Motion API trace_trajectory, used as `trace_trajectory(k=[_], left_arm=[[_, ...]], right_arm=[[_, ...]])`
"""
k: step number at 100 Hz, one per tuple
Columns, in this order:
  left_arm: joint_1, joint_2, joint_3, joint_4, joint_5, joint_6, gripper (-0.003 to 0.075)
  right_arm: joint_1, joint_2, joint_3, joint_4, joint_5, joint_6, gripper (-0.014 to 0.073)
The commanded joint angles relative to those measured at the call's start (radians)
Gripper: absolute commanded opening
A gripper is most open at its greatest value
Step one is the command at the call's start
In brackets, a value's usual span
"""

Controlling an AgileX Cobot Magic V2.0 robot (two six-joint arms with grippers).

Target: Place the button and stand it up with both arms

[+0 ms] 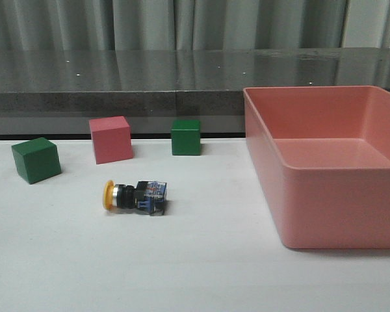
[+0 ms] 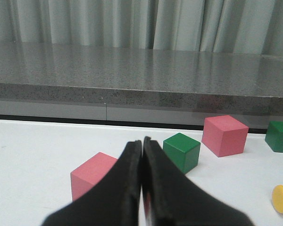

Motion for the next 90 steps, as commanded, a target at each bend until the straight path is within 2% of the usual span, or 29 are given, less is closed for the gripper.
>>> trace_trajectory(k=[1, 48, 67, 90], left_arm=[[-0.006, -0.032, 0.029, 0.000, -0.078, -0.011, -0.0019], [-0.006, -0.032, 0.029, 0.000, -0.078, -0.011, -0.0019], [-0.006, -0.032, 0.029, 0.000, -0.078, -0.011, -0.0019], [-0.006, -0.032, 0.029, 0.000, -0.078, -0.011, -0.0019]], right_arm=[[-0.032, -0.148, 0.111, 0.022, -0.161, 0.003, -0.0057], [-0.050, -0.808, 0.971, 0.022, -0.763, 0.003, -0.0057], [-0.050, -1.067, 1.214, 0.035, -0.825, 0.003, -0.0057], [-0.050, -1.293, 1.329, 0.061, -0.878, 0.003, -0.0057]])
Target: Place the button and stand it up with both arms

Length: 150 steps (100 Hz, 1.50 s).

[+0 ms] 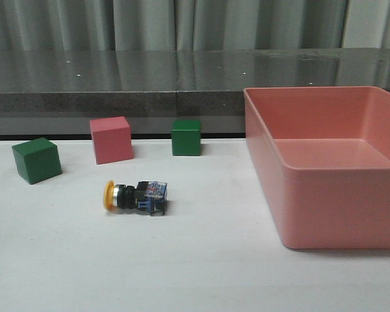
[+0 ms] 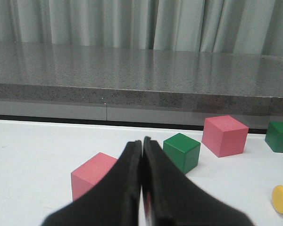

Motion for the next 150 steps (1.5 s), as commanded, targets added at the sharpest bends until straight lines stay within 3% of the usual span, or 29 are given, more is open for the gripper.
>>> trace_trajectory(k=[1, 91, 104, 111, 132, 150], left_arm=[[-0.006, -0.032, 0.029, 0.000, -0.078, -0.011, -0.0019], [-0.006, -0.032, 0.029, 0.000, -0.086, -0.011, -0.0019], [-0.006, -0.032, 0.014, -0.131, -0.126, -0.011, -0.0019], [-0.006, -0.028, -0.020, -0.191, -0.103, -0.011, -0.0019], [-0.006, 0.118, -0.261, -0.158, 0.105, 0.005, -0.0019], [-0.006, 0.415, -0.545, -0.140, 0.265, 0.184, -0.0019]], right_arm=[[-0.007, -0.052, 0.000, 0.018, -0.126, 0.001, -0.0057], [-0.007, -0.074, 0.012, 0.018, -0.144, 0.001, -0.0057], [-0.007, -0.074, 0.012, 0.018, -0.144, 0.001, -0.0057], [-0.007, -0.074, 0.012, 0.018, -0.144, 0.001, -0.0057], [-0.007, -0.074, 0.012, 0.018, -0.144, 0.001, -0.0057], [-0.007, -0.074, 0.012, 0.018, -0.144, 0.001, -0.0057]])
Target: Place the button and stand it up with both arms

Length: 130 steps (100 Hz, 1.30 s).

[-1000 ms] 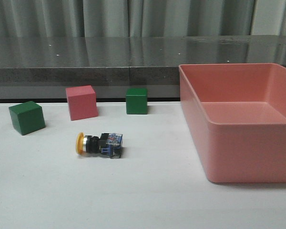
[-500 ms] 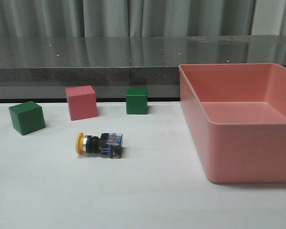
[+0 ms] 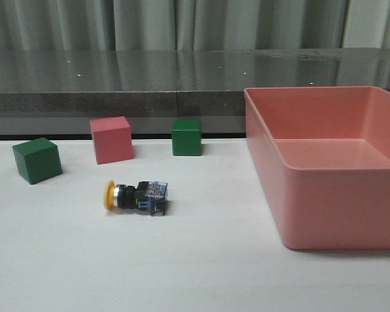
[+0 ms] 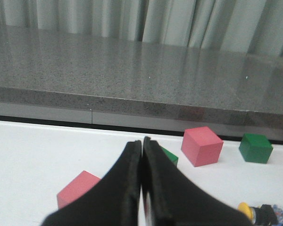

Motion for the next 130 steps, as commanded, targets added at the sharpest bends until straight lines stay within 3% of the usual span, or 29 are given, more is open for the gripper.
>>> trace_trajectory(k=[1, 20, 44, 53, 68, 73, 79, 94, 106, 113, 130], left_arm=[[-0.006, 0.163, -0.167, 0.001, 0.002, 0.091, -0.0019], [-0.006, 0.448, -0.365, 0.001, 0.023, 0.200, -0.0019], [-0.044, 0.694, -0.465, -0.014, 0.027, 0.304, -0.0001], [-0.083, 0.757, -0.475, -0.014, 0.022, 0.343, 0.0097], [-0.117, 0.830, -0.475, -0.014, 0.019, 0.343, 0.0417], [-0.117, 0.852, -0.475, -0.014, 0.015, 0.343, 0.0491], [-0.117, 0.880, -0.475, -0.038, 0.000, 0.338, 0.0529], [-0.119, 0.963, -0.475, -0.264, -0.058, 0.361, 0.0527], [-0.145, 1.036, -0.475, -0.355, -0.060, 0.590, 0.0527], [-0.159, 1.073, -0.475, -0.469, -0.055, 0.793, 0.0527], [-0.166, 1.147, -0.476, -0.999, 0.051, 1.492, 0.0527]], right_arm=[[-0.007, 0.006, -0.027, 0.010, -0.086, 0.000, -0.0057], [-0.007, 0.006, -0.027, 0.010, -0.086, 0.000, -0.0057], [-0.007, 0.006, -0.027, 0.010, -0.086, 0.000, -0.0057], [-0.007, 0.006, -0.027, 0.010, -0.086, 0.000, -0.0057], [-0.007, 0.006, -0.027, 0.010, -0.086, 0.000, -0.0057], [-0.007, 0.006, -0.027, 0.010, -0.086, 0.000, -0.0057], [-0.007, 0.006, -0.027, 0.010, -0.086, 0.000, -0.0057], [-0.007, 0.006, -0.027, 0.010, -0.086, 0.000, -0.0057], [-0.007, 0.006, -0.027, 0.010, -0.086, 0.000, -0.0057], [-0.007, 0.006, -0.027, 0.010, -0.086, 0.000, -0.0057], [-0.007, 0.006, -0.027, 0.010, -0.086, 0.000, -0.0057]])
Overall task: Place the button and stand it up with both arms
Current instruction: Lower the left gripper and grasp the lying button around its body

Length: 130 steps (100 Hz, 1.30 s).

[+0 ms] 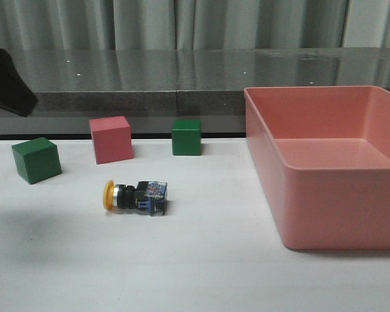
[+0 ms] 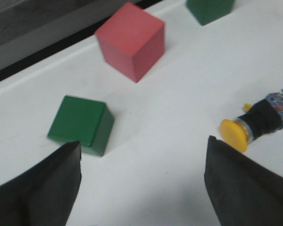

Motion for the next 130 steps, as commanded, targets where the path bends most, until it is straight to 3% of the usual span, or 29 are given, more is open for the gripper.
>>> trace_trajectory(k=[1, 9, 21, 38, 58, 77, 130], left_arm=[[-0.003, 0.010, -0.037, -0.337, 0.048, 0.399, 0.0527], [0.008, 0.047, -0.037, -0.531, 0.174, 0.674, 0.0527], [0.010, 0.104, -0.037, -0.671, 0.248, 0.905, 0.0531], [0.010, 0.197, -0.037, -0.746, 0.332, 1.077, 0.0581], [0.010, 0.327, -0.041, -0.853, 0.439, 1.253, 0.0581], [0.010, 0.433, -0.065, -0.862, 0.488, 1.368, 0.0581], [0.010, 0.608, -0.144, -0.884, 0.555, 1.418, 0.0579]], right_arm=[[-0.007, 0.006, -0.027, 0.010, -0.086, 0.000, -0.0057], [-0.007, 0.006, -0.027, 0.010, -0.086, 0.000, -0.0057], [-0.007, 0.006, -0.027, 0.010, -0.086, 0.000, -0.0057], [-0.007, 0.006, -0.027, 0.010, -0.086, 0.000, -0.0057], [-0.007, 0.006, -0.027, 0.010, -0.086, 0.000, -0.0057], [-0.007, 0.006, -0.027, 0.010, -0.086, 0.000, -0.0057], [-0.007, 0.006, -0.027, 0.010, -0.086, 0.000, -0.0057]])
